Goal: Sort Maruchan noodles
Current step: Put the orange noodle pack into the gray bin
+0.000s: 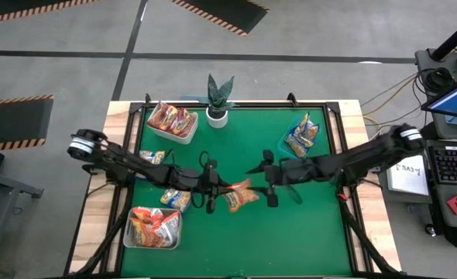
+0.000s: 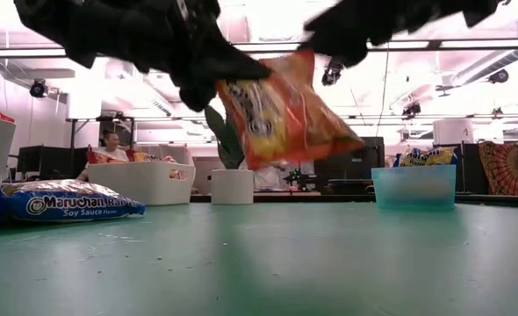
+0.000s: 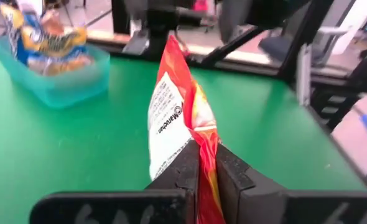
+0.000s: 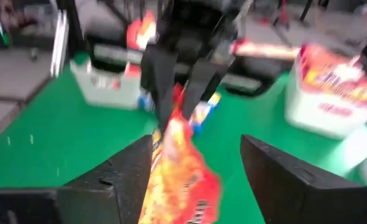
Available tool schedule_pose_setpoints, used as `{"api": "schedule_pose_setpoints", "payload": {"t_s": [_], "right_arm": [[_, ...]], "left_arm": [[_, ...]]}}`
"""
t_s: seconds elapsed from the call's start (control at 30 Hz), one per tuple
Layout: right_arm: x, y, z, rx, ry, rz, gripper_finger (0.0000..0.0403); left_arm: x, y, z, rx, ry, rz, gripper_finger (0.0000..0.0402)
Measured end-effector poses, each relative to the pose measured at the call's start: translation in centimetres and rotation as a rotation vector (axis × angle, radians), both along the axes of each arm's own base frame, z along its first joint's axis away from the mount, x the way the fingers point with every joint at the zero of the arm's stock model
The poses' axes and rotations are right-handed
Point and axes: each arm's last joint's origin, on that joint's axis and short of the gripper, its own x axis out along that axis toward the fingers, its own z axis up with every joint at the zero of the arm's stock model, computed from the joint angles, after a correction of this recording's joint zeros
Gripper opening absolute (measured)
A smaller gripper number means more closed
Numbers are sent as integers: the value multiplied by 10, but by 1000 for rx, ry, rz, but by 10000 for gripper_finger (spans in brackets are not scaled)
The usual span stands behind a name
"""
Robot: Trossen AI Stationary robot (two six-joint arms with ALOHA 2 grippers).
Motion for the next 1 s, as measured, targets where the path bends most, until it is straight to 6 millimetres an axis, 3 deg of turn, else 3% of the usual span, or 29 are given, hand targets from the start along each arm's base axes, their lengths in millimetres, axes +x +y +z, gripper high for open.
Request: {"api": "schedule_pose_setpoints", "payload": {"t_s": [0.23, 0.4, 0.57, 0.73, 1.0], "right_arm": [[-22, -17, 37, -35, -132, -34, 251], [-29, -25, 46, -93, -169, -47, 244], [-27, -29, 45, -130, -163, -58, 243], [-26, -35, 44, -156, -156, -76, 246], [-25, -42, 46, -169, -177, -100, 246]], "left_arm": [[-16, -14, 40, -73, -116, -50, 2], [-20, -34, 75, -78, -114, -58, 2], [-24, -53, 109, -45, 62, 72, 1], [-41, -72, 133, -99, 320, 274, 1], [-64, -108, 172, -240, 608, 390, 1]]}}
